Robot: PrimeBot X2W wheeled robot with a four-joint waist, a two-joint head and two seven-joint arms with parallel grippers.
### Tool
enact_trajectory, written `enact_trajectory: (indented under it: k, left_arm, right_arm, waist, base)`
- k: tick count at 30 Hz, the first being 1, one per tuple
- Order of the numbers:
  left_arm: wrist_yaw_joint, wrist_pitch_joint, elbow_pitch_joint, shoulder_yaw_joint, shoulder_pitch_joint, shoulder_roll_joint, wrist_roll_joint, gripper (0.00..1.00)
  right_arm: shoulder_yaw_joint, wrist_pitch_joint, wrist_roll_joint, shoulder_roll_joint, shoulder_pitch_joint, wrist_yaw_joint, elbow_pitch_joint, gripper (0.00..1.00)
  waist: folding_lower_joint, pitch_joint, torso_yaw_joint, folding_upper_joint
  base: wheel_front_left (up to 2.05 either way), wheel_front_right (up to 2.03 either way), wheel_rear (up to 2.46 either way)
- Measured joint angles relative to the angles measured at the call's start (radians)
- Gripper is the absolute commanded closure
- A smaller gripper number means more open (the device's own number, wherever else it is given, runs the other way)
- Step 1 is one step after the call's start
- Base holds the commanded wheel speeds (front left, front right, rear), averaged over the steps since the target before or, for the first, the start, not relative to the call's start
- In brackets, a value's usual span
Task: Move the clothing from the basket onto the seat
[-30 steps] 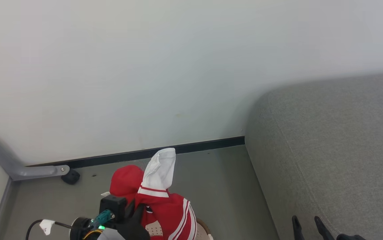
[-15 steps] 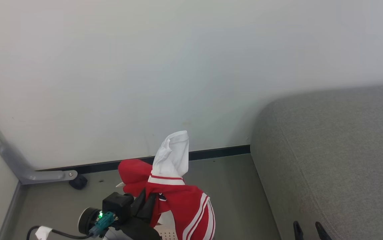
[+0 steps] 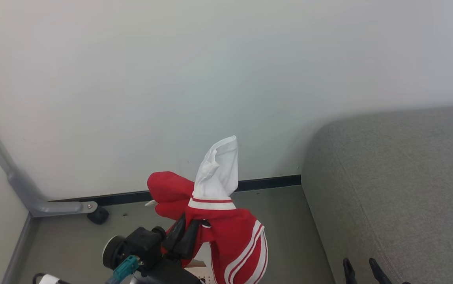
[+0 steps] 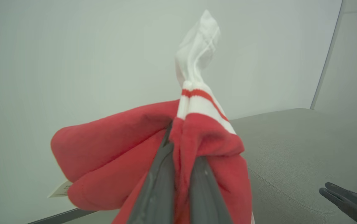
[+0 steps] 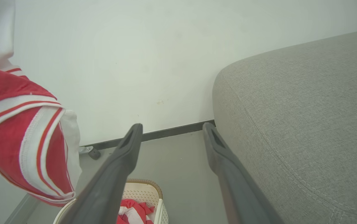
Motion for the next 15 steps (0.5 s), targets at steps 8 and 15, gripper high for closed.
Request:
enact_trajectory:
  k: [8,15]
  left_arm:
    - [0.0,0.0,-0.074,-0.04,0.034,0.002,-0.039,1.0]
    - [0.0,0.0,-0.087,-0.057,0.044,0.004,-0.043,1.0]
  right_arm:
    - [-0.002,0.0,-0.006,0.0,0.001,0.009,-0.014,0.0]
    - [-0.001,0.0,-0.006,0.001,0.001,0.015,-0.026,0.0]
  waist:
    - [0.0,0.005,0.006,0.0]
    - [0.0,0.011,0.008,0.0]
  base:
    - [0.0,0.0,0.0]
    - [0.0,0.0,0.0]
